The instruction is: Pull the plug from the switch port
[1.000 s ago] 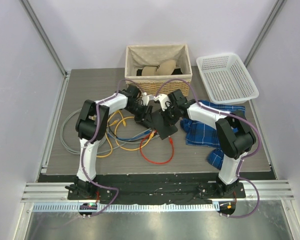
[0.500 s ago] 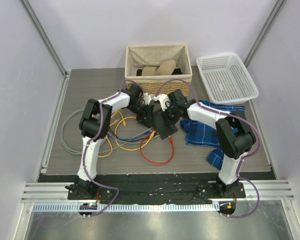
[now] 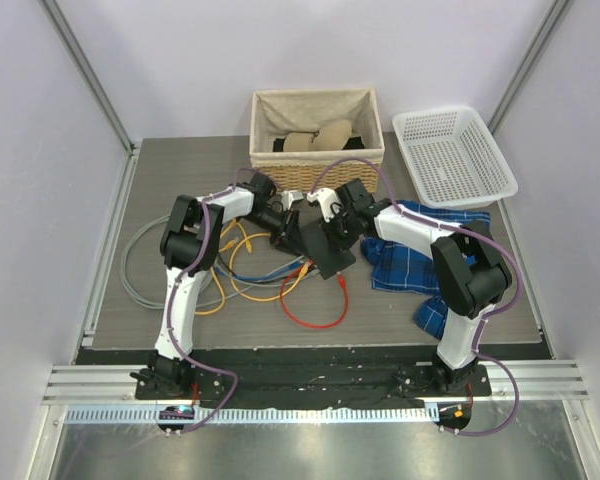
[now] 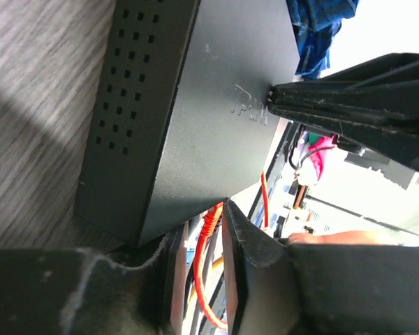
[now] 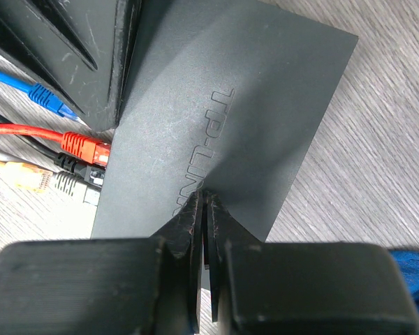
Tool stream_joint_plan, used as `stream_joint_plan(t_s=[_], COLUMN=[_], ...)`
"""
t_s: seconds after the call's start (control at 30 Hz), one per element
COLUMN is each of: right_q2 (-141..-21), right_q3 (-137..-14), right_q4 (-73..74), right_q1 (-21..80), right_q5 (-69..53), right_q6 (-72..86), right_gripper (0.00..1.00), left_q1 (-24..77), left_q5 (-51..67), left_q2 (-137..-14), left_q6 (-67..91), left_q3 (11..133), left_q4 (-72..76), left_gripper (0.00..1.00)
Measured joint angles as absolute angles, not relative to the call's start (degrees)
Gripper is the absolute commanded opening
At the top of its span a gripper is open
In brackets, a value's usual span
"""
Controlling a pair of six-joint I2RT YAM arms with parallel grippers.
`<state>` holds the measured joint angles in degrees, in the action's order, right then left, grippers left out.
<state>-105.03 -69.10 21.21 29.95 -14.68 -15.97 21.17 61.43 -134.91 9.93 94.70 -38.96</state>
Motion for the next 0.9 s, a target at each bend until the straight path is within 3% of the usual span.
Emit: stream_joint_plan(t_s=[0.33, 0.5, 0.9], right_q2=[-105.1, -105.1, -105.1], right_q3=[-69.1, -69.1, -69.1], right_q4=[21.3, 21.3, 21.3], right_q1=[29.9, 30.0, 30.2], right_q5=[-14.7, -14.7, -14.7], right_q6=[-16.0, -16.0, -15.9], right_gripper=[0.08, 0.08, 0.08], left_q1=[20.8, 20.8, 20.8], left_q5=[63.5, 63.3, 63.0], left_q2=[-136.3, -136.3, -136.3], left_q6=[7.3, 6.9, 6.6], left_q3=[95.1, 95.2, 95.2], left_q4=[-39.2, -39.3, -39.5], left_gripper=[0.12, 0.0, 0.0])
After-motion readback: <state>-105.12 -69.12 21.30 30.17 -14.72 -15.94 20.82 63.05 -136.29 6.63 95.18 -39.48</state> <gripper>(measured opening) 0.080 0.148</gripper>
